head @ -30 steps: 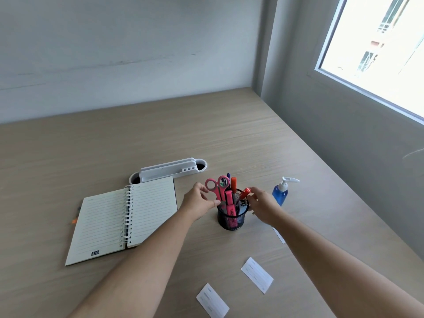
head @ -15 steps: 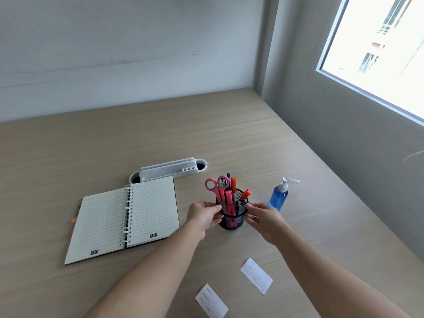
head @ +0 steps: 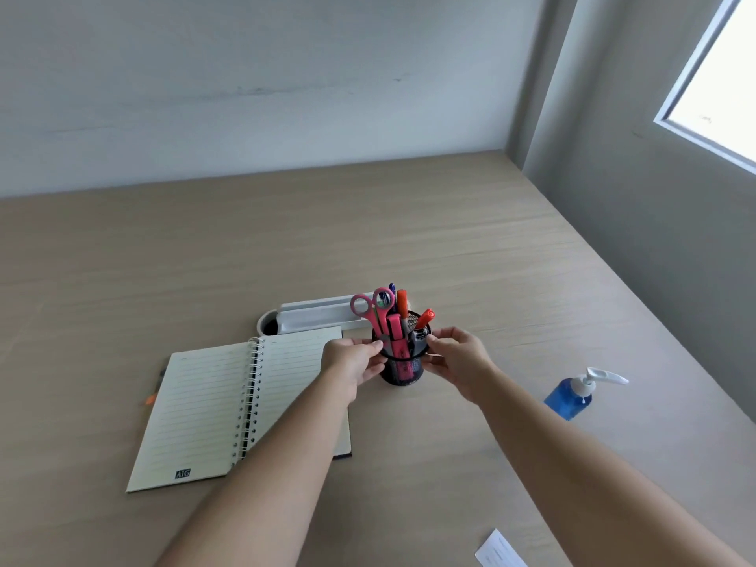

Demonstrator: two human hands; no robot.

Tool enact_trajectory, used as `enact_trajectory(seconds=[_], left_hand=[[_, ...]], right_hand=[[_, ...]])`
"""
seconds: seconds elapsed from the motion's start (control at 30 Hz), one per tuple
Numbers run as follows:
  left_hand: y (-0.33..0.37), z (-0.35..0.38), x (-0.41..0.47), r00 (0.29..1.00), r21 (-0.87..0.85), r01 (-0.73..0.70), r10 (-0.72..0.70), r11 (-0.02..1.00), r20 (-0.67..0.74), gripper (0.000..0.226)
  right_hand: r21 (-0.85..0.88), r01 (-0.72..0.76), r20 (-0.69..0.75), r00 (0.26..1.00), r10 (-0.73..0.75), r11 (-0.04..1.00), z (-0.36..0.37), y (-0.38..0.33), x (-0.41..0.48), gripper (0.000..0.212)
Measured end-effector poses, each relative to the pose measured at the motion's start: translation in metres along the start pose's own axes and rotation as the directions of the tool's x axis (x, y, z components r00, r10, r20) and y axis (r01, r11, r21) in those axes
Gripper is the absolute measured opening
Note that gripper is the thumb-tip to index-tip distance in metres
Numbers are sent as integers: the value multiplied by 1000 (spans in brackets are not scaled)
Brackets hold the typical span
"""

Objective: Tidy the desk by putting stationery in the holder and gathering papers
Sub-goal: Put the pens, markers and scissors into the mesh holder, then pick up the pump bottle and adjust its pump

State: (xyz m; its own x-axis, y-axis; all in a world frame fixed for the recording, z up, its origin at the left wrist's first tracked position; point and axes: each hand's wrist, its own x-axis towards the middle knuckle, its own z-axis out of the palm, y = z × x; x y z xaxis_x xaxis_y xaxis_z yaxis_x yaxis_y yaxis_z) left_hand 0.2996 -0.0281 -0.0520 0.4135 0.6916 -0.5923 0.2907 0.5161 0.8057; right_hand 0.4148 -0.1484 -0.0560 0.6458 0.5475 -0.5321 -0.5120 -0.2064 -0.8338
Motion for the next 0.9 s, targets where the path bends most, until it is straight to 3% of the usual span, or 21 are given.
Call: enact_trajectory(seconds=[0.23, 0.43, 0.53, 0.67, 0.8, 0.9], left_hand=[[21, -4, 36, 1000, -26, 2, -2, 1000, -3, 6], [29, -6, 41, 1000, 20, -3, 3, 1000, -7, 13], [26, -7, 32, 997, 32, -39, 40, 999, -59, 15], [-7, -15, 7, 999, -58, -29, 28, 998, -18, 29], [-63, -11, -23, 997, 135, -36, 26, 990, 74, 30], [-84, 6, -36, 976, 336, -169, 109, 927, 190, 26]], right_hand=[[30, -1, 0, 1000, 1, 1000, 25, -16, 33, 14], [-28, 8, -13, 1000, -8, 1000, 22, -22, 33, 7], [-78, 26, -102, 994, -34, 997, 23, -18, 23, 11], [14, 54, -76, 996, -53, 998, 7, -1, -10, 18], [-34, 33, 4, 999, -32, 999, -49, 40, -68, 14], [-80, 40, -91, 995, -47, 996, -99, 67, -101, 13]])
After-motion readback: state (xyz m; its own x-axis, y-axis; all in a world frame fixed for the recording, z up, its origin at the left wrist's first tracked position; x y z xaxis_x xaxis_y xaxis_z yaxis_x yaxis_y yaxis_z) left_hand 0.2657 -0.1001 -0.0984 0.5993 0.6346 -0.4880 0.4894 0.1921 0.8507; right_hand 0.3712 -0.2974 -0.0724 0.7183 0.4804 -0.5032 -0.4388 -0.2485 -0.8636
